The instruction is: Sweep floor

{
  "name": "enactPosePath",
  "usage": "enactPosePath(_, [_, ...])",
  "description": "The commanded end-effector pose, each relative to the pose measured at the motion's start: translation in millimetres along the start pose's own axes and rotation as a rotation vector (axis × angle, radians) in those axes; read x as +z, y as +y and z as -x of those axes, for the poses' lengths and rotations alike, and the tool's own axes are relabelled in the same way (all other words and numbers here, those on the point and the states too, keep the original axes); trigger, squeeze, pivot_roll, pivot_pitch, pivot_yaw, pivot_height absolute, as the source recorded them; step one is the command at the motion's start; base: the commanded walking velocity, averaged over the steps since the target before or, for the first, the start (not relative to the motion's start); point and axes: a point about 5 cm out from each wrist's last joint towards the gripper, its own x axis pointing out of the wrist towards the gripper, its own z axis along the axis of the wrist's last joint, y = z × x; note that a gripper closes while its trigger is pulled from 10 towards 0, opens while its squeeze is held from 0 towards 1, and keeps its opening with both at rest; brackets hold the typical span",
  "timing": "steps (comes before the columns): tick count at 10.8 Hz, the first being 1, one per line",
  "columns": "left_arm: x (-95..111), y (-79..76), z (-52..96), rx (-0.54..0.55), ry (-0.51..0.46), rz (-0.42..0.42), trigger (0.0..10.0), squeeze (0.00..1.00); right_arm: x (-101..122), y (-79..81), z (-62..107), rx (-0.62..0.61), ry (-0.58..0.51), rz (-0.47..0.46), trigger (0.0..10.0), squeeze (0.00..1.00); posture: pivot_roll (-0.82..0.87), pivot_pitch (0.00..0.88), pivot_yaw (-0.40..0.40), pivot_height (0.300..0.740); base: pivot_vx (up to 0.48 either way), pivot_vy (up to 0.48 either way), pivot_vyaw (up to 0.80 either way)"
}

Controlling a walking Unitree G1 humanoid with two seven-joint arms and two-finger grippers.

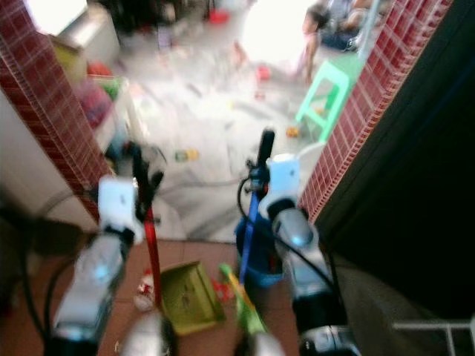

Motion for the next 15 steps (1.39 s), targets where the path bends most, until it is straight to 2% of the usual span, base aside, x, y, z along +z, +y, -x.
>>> enactPosePath(1, [12.3, -0.2, -4.1, -0.011, -0.052, -0.008, 10.0, 0.00, -0.5, -3.0, 0.7, -0.014, 0.007, 0.007, 10.0, 0.00, 0.03, 0.031, -0.052, 0.740, -0.277, 0.000, 0.00])
enactPosePath(7, [19.8, 6.2, -6.5, -0.017, -0.075, -0.012, 10.0, 0.00, 2.3, -3.5, -3.9, -0.016, -0.005, 0.033, 10.0, 0.00, 0.03, 0.029, -0.057, 0.740, -0.220, 0.000, 0.00])
enactPosePath(8, [23.2, 7.9, -4.8, -0.028, -0.085, -0.040, 10.0, 0.00, 2.1, -3.2, -4.0, -0.015, -0.004, 0.036, 10.0, 0.00, 0.03, 0.032, -0.057, 0.740, 0.000, 0.000, 0.00])
enactPosePath(9, [24.8, 18.3, -2.1, 0.017, -0.080, -0.044, 10.0, 0.00, 2.9, -4.2, -3.6, -0.015, -0.009, 0.053, 10.0, 0.00, 0.03, 0.034, -0.055, 0.740, 0.000, 0.000, 0.00])
enactPosePath(10, [23.3, 23.1, -0.2, 0.017, -0.071, -0.015, 10.0, 0.00, 5.5, -7.7, -3.8, -0.030, -0.020, 0.091, 10.0, 0.00, 0.04, 0.039, -0.056, 0.740, 0.000, 0.000, 0.00])
enactPosePath(11, [23.2, 22.3, 1.8, -0.030, -0.084, 0.008, 10.0, 0.00, 8.1, -10.5, -3.8, -0.039, -0.029, 0.119, 10.0, 0.00, 0.04, 0.040, -0.059, 0.740, 0.000, 0.000, 0.00])
enactPosePath(12, [18.4, 14.8, 5.7, -0.106, -0.096, -0.008, 10.0, 0.00, 12.4, -21.3, -3.9, -0.103, -0.029, 0.143, 10.0, 0.00, 0.04, 0.040, -0.066, 0.740, 0.000, 0.000, 0.00])
enactPosePath(13, [15.8, 9.8, 6.1, -0.138, -0.103, -0.011, 10.0, 0.00, 13.2, -25.6, -4.0, -0.117, -0.020, 0.164, 10.0, 0.00, 0.04, 0.042, -0.071, 0.740, 0.000, 0.000, 0.00])
enactPosePath(14, [14.3, 7.3, 5.6, -0.142, -0.102, 0.006, 10.0, 0.00, 14.7, -26.3, -5.1, -0.107, -0.015, 0.174, 10.0, 0.00, 0.03, 0.042, -0.074, 0.740, 0.000, 0.000, 0.00])
enactPosePath(15, [13.9, 12.4, 1.7, -0.076, -0.136, -0.073, 10.0, 0.00, 23.0, -23.5, -11.8, -0.033, -0.035, 0.227, 10.0, 0.00, 0.03, 0.049, -0.074, 0.740, 0.000, 0.000, 0.00])
